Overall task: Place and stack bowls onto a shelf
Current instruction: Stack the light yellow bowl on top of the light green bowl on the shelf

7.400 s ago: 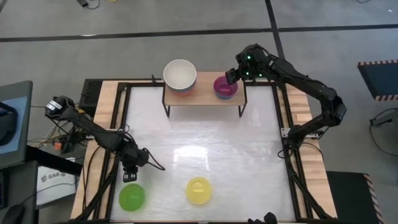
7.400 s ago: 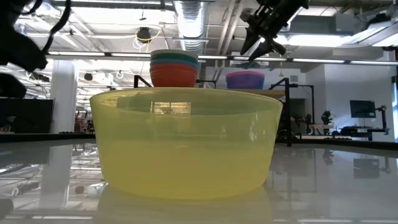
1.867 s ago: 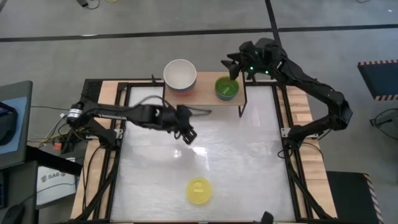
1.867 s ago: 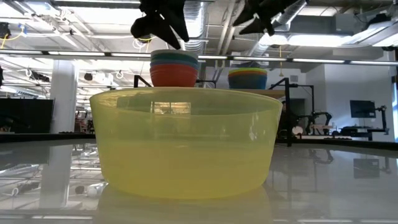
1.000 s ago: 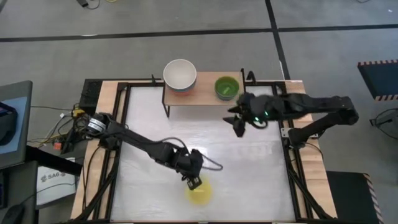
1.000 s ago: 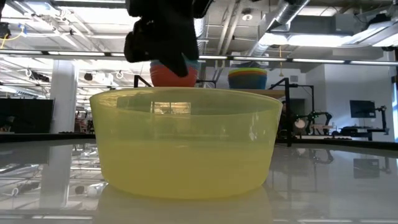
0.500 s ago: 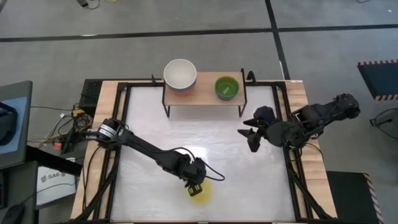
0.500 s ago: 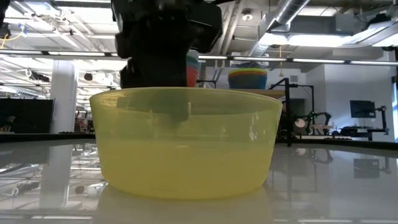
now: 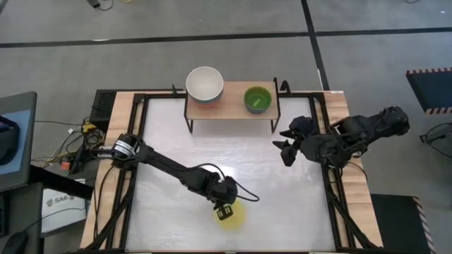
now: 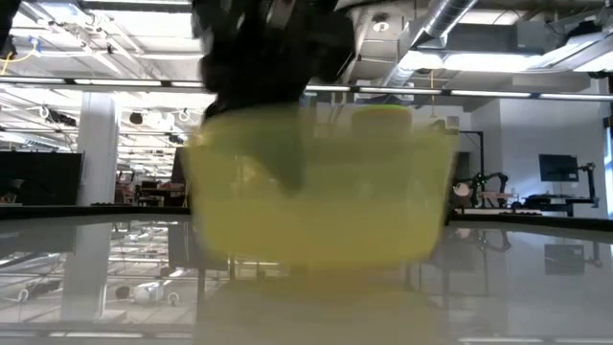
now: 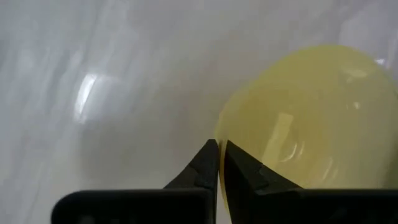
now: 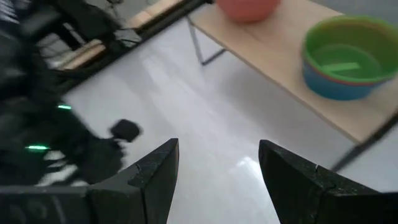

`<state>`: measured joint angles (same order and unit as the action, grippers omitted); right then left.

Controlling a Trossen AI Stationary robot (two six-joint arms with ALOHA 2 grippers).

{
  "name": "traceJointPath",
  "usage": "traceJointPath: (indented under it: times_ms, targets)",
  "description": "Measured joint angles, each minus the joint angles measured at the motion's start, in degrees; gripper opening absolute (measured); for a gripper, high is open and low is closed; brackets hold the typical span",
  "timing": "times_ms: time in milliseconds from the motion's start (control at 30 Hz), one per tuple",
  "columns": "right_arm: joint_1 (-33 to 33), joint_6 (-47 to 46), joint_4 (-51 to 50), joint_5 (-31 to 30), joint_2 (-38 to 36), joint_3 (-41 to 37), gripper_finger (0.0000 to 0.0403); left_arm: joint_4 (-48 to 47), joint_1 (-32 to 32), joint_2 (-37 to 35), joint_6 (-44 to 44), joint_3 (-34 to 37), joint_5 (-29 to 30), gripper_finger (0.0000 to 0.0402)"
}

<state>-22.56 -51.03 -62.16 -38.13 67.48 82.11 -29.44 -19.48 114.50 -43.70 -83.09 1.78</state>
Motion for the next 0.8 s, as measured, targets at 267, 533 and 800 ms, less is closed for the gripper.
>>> traceJointPath:
  times_ms: [267, 533, 800]
  targets:
    - [4.06, -2.51, -3.60, 0.20, -0.20, 0.00, 0.0248, -7.81, 4.59, -0.09, 11.54, -12.43, 1.41, 0.0000]
    - [5.63, 0.20, -1.67, -0.11, -2.40, 0.03, 0.0248, -20.13, 17.34, -0.20, 22.81, -29.78, 7.28, 0.0000]
    - [9.45, 3.41, -1.22, -0.85, -4.17, 0.13, 0.0248, -11.31, 32.99, -0.28, 23.07, -38.26, 7.78, 0.0000]
